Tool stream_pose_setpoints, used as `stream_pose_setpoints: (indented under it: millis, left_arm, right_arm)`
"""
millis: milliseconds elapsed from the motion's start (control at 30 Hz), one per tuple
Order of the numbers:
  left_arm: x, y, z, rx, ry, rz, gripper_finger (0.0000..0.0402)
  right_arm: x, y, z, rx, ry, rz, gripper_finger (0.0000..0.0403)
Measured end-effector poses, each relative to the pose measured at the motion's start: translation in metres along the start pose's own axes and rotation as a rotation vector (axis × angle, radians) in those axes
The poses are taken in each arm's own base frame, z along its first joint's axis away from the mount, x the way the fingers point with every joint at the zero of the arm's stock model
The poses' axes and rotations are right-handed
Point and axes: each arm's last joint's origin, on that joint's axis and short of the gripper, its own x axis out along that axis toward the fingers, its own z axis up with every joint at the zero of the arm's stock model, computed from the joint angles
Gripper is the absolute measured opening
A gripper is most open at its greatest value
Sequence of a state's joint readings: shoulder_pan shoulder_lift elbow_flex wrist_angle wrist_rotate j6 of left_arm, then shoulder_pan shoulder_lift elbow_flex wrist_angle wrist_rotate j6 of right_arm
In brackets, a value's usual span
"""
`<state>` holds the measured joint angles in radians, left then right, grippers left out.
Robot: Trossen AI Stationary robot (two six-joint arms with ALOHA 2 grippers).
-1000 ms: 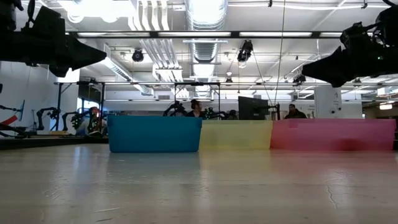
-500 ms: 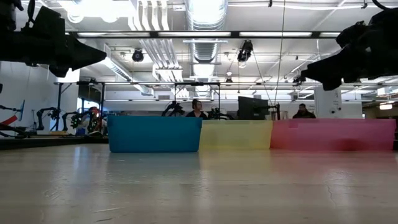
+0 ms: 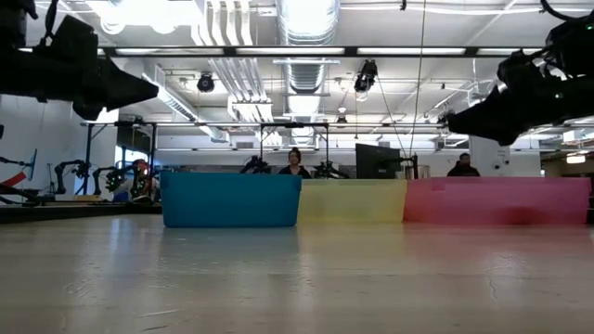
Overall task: Pick and place Stapler, Stapler remover, tape
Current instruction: Return to Home Position
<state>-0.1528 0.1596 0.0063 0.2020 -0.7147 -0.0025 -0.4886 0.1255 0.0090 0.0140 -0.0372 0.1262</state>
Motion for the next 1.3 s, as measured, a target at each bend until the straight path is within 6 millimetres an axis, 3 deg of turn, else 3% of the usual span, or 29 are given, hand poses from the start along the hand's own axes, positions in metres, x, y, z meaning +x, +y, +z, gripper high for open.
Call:
stream_pose_setpoints:
  millis: [600, 1300]
  left_arm:
    - [-0.001, 0.0, -0.011, 0.01, 0.096, 0.003, 0.0085]
    - [-0.001, 0.001, -0.012, 0.014, 0.1, 0.004, 0.0085]
  right_arm:
    - [0.003, -0.001, -0.004, -0.121, 0.048, -0.018, 0.0171]
    - [0.003, -0.001, -0.004, -0.128, 0.048, -0.018, 0.0171]
